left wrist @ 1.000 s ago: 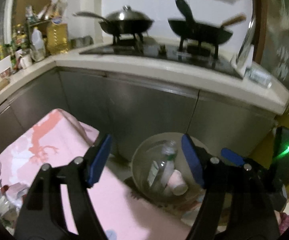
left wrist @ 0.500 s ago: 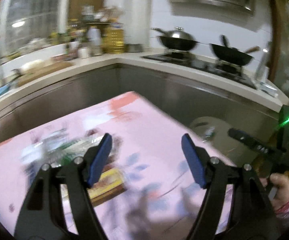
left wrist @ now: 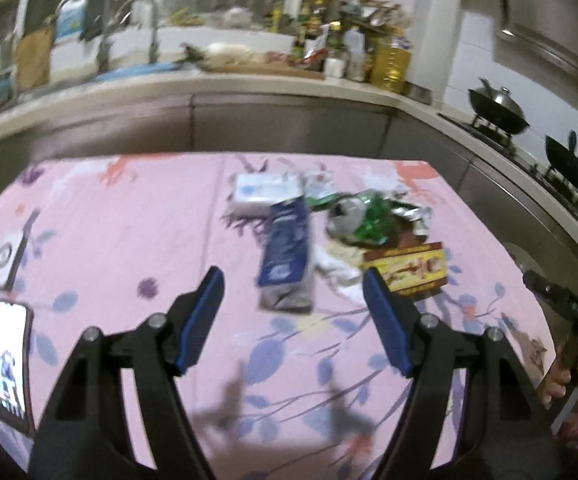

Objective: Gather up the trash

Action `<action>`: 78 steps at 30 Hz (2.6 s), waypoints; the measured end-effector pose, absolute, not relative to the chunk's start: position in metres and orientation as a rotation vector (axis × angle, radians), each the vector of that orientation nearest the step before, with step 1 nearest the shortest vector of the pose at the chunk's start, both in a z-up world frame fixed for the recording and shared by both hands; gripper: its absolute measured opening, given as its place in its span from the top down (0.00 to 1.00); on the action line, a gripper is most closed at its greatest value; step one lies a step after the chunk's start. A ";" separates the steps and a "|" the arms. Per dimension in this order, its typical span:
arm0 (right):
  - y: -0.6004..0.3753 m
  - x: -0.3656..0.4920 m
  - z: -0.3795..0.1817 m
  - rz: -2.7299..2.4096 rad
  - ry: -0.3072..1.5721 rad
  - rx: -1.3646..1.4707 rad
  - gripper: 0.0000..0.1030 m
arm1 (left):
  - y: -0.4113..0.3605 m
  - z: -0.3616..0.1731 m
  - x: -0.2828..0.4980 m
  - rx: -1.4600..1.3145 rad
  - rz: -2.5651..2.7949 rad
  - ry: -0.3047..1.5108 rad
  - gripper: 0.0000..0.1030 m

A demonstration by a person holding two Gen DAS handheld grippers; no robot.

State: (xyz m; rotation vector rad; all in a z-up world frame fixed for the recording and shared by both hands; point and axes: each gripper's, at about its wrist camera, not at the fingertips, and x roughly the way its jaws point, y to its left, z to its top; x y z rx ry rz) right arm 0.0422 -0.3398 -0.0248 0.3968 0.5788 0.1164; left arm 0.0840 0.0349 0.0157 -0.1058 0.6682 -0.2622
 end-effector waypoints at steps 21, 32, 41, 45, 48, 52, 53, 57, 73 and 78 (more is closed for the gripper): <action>-0.317 0.067 -0.052 0.224 0.702 0.545 0.42 | 0.027 -0.015 0.116 -0.124 -0.258 0.764 0.26; -0.335 0.133 -0.051 0.240 0.737 0.643 0.42 | 0.007 -0.031 0.163 -0.095 -0.240 0.794 0.26; -0.316 0.169 -0.060 0.304 0.803 0.631 0.42 | 0.007 -0.053 0.184 -0.130 -0.241 0.843 0.40; -0.300 0.159 -0.063 0.398 0.844 0.633 0.42 | 0.003 -0.052 0.175 -0.095 -0.256 0.839 0.54; -0.284 0.136 -0.061 0.481 0.858 0.615 0.42 | 0.011 -0.051 0.164 -0.109 -0.265 0.844 0.54; -0.261 0.100 -0.058 0.594 0.885 0.559 0.42 | 0.031 -0.052 0.141 -0.128 -0.266 0.853 0.54; -0.254 0.089 -0.058 0.621 0.890 0.536 0.42 | 0.037 -0.052 0.132 -0.133 -0.264 0.857 0.54; -0.236 0.056 -0.050 0.604 0.859 0.384 0.42 | 0.056 -0.052 0.110 -0.145 -0.246 0.869 0.54; -0.226 0.030 -0.024 0.385 0.677 0.255 0.28 | 0.072 -0.019 0.074 -0.091 -0.098 0.765 0.37; -0.223 0.030 -0.026 0.369 0.680 0.247 0.26 | 0.064 -0.023 0.076 0.002 -0.026 0.784 0.37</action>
